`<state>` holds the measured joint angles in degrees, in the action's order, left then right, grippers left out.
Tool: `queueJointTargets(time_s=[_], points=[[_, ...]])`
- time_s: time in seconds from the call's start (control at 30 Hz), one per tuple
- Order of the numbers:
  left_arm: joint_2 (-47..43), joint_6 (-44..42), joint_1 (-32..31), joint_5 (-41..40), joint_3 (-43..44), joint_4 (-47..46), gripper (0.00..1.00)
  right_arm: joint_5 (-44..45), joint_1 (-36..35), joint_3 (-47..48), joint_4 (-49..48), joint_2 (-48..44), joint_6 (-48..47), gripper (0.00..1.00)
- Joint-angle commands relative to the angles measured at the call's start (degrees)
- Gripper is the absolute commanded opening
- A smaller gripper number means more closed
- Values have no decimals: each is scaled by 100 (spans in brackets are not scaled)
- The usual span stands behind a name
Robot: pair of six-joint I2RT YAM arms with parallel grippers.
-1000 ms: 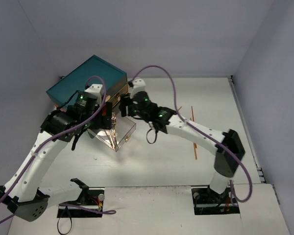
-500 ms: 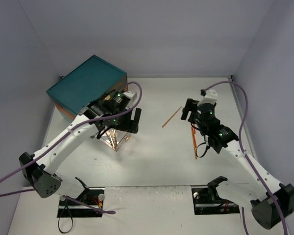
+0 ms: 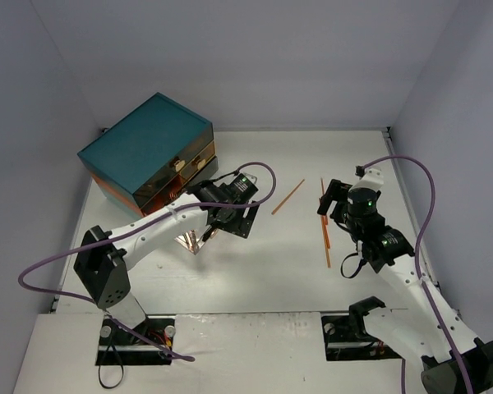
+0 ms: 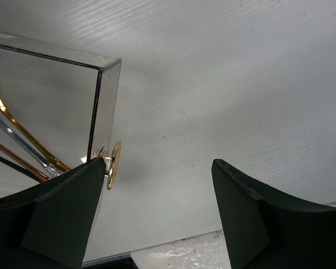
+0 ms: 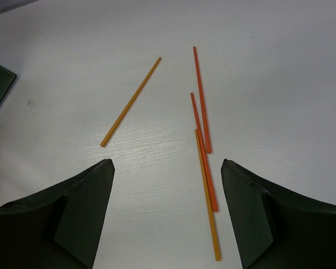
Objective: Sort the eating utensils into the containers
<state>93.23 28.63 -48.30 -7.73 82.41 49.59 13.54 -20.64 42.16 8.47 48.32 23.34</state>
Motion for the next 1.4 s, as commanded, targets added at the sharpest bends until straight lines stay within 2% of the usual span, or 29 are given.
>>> queueJointTargets(time_s=[0.0,0.27,0.5,1.0,1.17,1.37], points=[[-130,-165,100,-1340,-12,122,75,-115,29,34,-197,76,91,75],[-262,-233,243,-2025,3,522,75,-190,34,62,-197,223,118,75],[-478,-463,932,-2130,-195,555,75,-255,37,53,-197,266,176,75],[-51,-1231,2076,-2347,-40,262,75,-446,34,-120,-197,152,235,75],[-311,-1218,2106,-2228,56,183,75,-484,34,-147,-186,73,230,75],[-1338,-1538,1547,-1829,181,-518,75,-482,34,-132,-183,194,183,76]])
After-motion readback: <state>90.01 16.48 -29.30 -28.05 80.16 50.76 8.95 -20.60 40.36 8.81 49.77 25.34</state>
